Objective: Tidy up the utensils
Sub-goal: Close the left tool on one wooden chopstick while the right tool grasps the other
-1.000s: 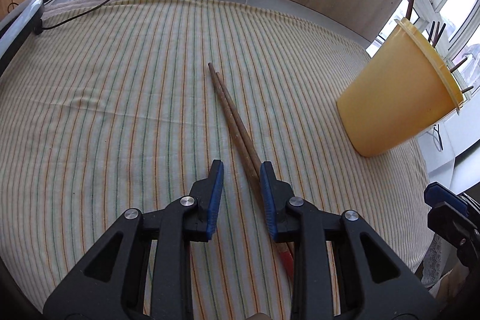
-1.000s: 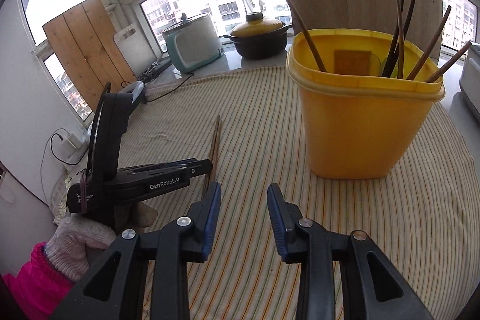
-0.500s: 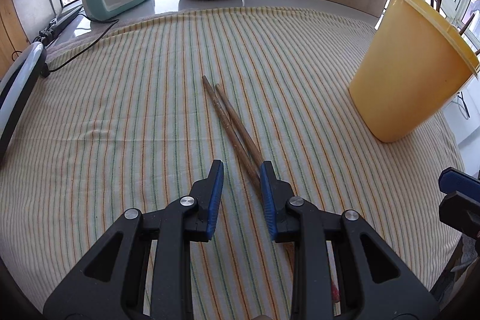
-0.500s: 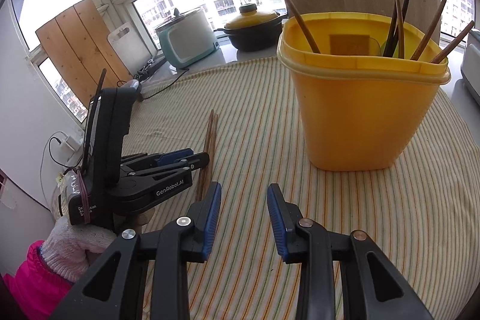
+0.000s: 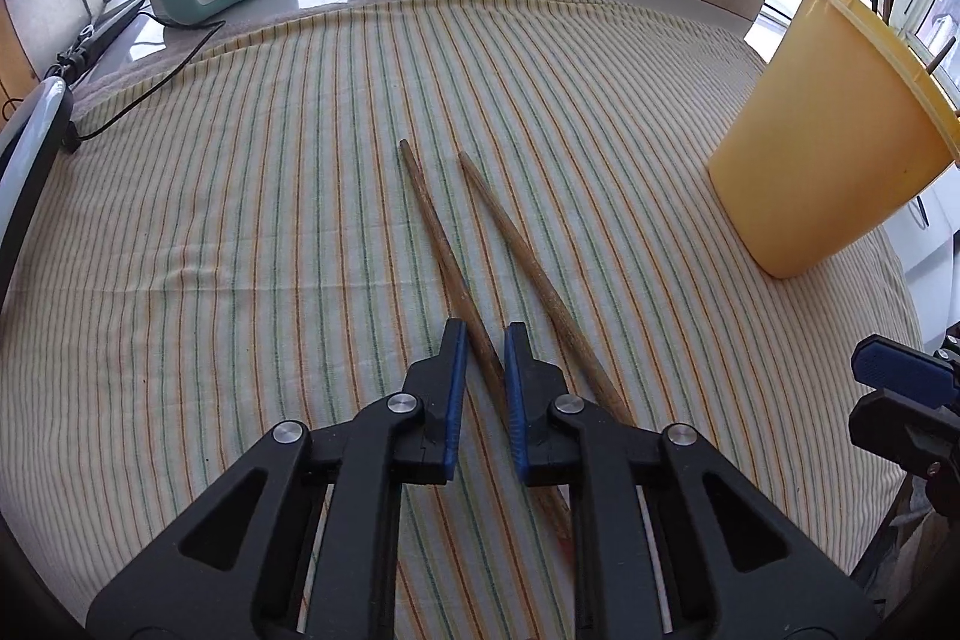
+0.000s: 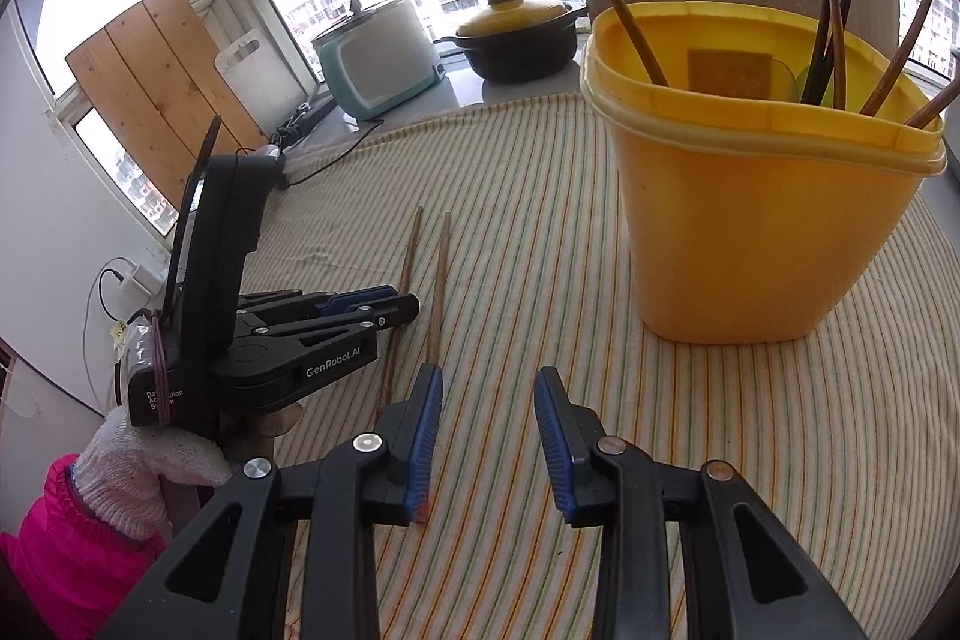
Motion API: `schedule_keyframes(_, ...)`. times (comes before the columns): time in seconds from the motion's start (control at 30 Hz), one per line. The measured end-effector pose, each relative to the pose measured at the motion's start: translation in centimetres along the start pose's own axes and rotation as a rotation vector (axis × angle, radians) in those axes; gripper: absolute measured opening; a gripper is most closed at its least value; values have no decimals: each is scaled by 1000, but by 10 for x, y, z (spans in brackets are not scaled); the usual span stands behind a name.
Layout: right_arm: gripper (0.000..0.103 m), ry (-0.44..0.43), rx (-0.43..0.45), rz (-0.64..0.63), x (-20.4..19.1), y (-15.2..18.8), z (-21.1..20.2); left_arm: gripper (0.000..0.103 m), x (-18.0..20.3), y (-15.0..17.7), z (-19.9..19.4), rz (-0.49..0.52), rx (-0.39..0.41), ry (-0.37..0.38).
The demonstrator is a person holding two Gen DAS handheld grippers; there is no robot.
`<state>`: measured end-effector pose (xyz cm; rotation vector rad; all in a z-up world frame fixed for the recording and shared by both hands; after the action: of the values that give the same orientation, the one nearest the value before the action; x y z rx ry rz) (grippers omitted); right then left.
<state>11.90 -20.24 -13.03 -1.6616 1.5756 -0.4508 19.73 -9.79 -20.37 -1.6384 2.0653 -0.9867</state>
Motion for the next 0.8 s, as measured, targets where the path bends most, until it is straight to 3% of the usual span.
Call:
schedule_keyframes(0.37, 32, -10, -130, -116, -34, 0, 55, 7, -18, 8, -12, -98, -16, 57)
schedule_keyframes(0.8, 21, -1, -296, -95, -35, -1, 107, 7, -24, 0, -5, 5, -58, 22)
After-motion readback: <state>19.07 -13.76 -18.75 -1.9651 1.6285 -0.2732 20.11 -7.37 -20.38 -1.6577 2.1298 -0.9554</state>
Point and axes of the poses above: each gripper's, at about its wrist camera, not at the fingertips, and z roughly the way its jaws point, x to its right, y to its underside, the point moved 8 cm from there along z, roughly the way its jaws point, and after that the axes turned 15 degrees about x, right-handed, at the moved point
